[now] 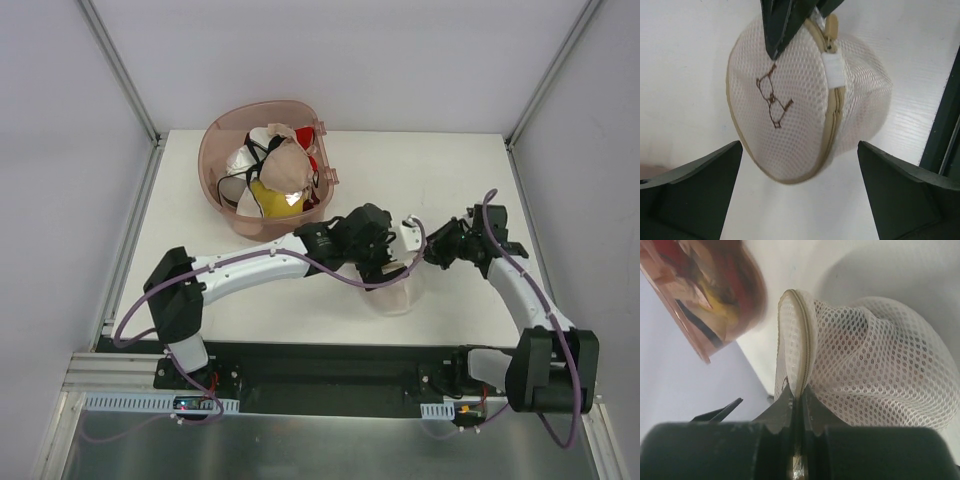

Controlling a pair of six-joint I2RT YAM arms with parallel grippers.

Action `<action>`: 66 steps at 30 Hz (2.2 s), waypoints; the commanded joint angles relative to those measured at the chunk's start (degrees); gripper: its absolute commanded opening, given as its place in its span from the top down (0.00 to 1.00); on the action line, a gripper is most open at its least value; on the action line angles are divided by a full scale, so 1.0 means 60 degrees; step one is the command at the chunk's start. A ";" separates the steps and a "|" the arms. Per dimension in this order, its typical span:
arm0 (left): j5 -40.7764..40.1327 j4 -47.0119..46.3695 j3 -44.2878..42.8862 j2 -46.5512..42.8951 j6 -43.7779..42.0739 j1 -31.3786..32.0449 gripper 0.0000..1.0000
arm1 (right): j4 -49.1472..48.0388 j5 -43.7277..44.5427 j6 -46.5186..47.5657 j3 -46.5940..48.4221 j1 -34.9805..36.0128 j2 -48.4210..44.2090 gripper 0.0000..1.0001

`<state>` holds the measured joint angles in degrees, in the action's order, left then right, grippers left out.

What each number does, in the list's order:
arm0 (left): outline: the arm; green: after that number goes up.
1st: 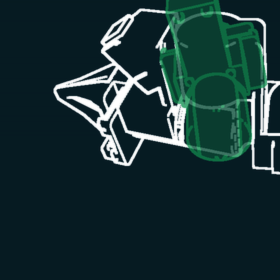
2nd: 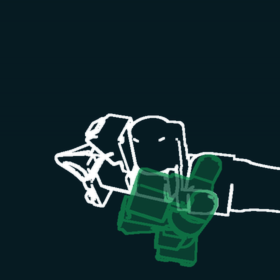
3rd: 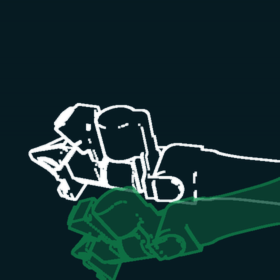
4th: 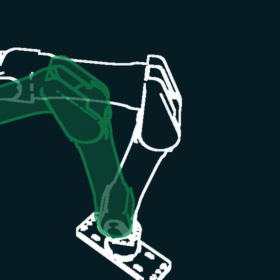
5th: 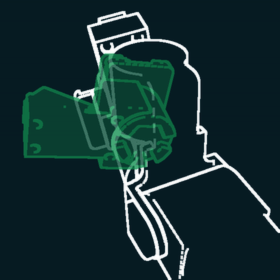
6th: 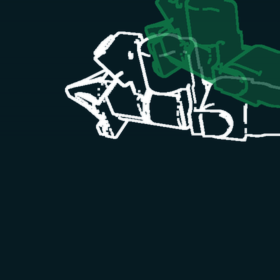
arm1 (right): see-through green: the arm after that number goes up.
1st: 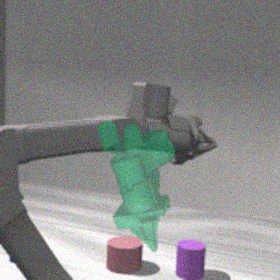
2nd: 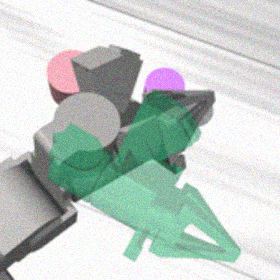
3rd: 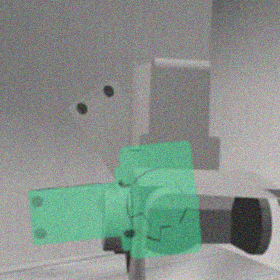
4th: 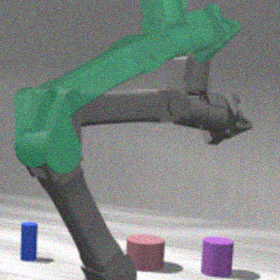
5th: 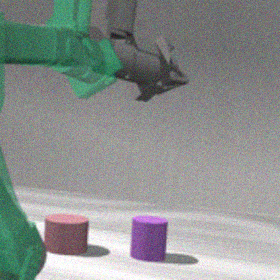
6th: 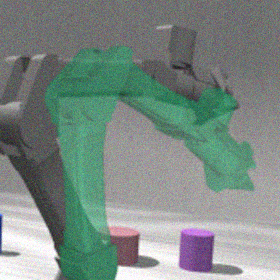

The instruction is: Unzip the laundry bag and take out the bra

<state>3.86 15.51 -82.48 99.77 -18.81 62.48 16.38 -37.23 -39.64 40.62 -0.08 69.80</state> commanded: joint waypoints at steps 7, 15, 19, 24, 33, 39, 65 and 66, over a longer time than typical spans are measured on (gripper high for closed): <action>0.0805 -0.2343 0.0707 -0.1261 0.2619 -0.0057 0.03 | 0.2206 0.3815 -0.0688 0.0628 0.0451 -0.2185 0.99; 0.2125 -0.3800 0.0973 -0.0793 0.3530 -0.0013 0.14 | 0.2719 0.4404 -0.0718 0.0628 0.0848 -0.2551 0.99; 0.2622 -0.3830 0.1002 -0.0719 0.3223 -0.0042 0.14 | 0.2865 0.4506 -0.0572 0.0598 0.0877 -0.2639 0.99; 0.3048 -0.2997 0.0929 -0.0544 0.2344 -0.0042 0.14 | 0.2924 0.4228 -0.0103 0.0758 0.0892 -0.2537 0.99; 0.2682 -0.2980 0.0973 -0.0076 0.2212 -0.0027 0.23 | 0.3085 0.4023 0.0249 0.0862 0.1082 -0.2332 0.99; 0.2419 -0.2980 0.0797 0.0232 0.2183 -0.0027 0.32 | 0.3202 0.4038 0.0263 0.0862 0.1141 -0.2463 0.99; 0.4395 -0.2892 0.1603 -0.0792 0.2709 -0.0641 1.00 | 0.2590 0.2312 0.3853 0.0702 0.0672 -0.5642 0.57; 0.4512 -0.2907 0.1603 -0.0793 0.2826 -0.0671 1.00 | 0.2442 0.2005 0.3852 0.0425 0.0672 -0.5686 0.55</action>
<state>23.51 -0.47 -73.10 98.54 -5.10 60.42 36.21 -15.29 -19.31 47.29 4.36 36.64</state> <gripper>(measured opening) 0.046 0.427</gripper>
